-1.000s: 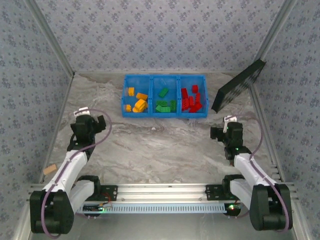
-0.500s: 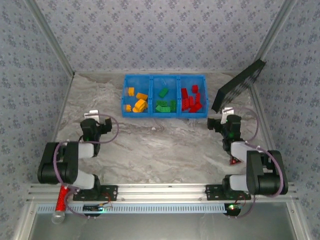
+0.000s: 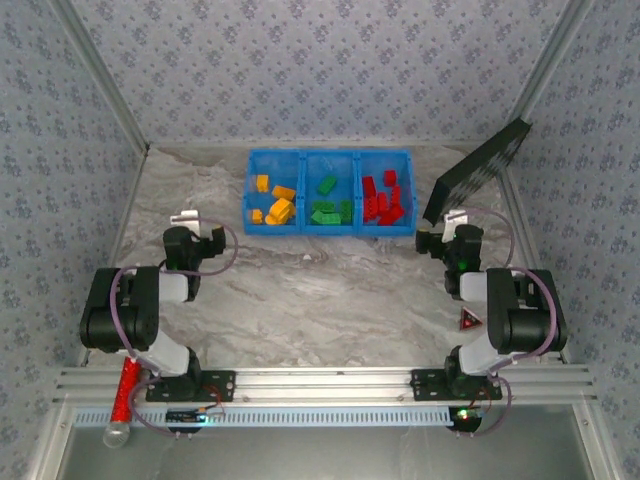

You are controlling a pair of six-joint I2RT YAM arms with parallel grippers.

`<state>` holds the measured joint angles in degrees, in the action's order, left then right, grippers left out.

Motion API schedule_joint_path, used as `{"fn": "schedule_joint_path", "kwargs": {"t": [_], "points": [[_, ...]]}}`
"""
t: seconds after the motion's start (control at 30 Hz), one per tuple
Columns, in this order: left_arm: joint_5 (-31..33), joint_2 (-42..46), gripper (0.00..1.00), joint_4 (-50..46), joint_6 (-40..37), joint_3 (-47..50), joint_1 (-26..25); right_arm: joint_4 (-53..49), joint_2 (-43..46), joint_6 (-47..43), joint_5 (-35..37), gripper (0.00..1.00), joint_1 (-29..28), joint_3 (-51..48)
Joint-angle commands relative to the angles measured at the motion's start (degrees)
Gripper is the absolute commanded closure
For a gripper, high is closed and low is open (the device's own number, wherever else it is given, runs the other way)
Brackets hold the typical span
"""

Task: Sort the legos into containers by color
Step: Reset both arms

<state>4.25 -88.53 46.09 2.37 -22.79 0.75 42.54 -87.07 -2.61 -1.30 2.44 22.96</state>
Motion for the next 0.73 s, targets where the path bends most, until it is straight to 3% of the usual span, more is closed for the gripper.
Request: {"fn": "schedule_joint_path", "kwargs": {"t": [0.0,0.7], "points": [[-1.2,0.5,0.01,0.4,-0.5,-1.0,0.3,2.7,0.0,0.9,0.7,0.00,0.0,-0.2],[-1.2,0.6,0.01,0.2,-0.4,-1.0,0.3,2.9,-0.1,0.6,1.3,0.00,-0.4,-0.1]]}}
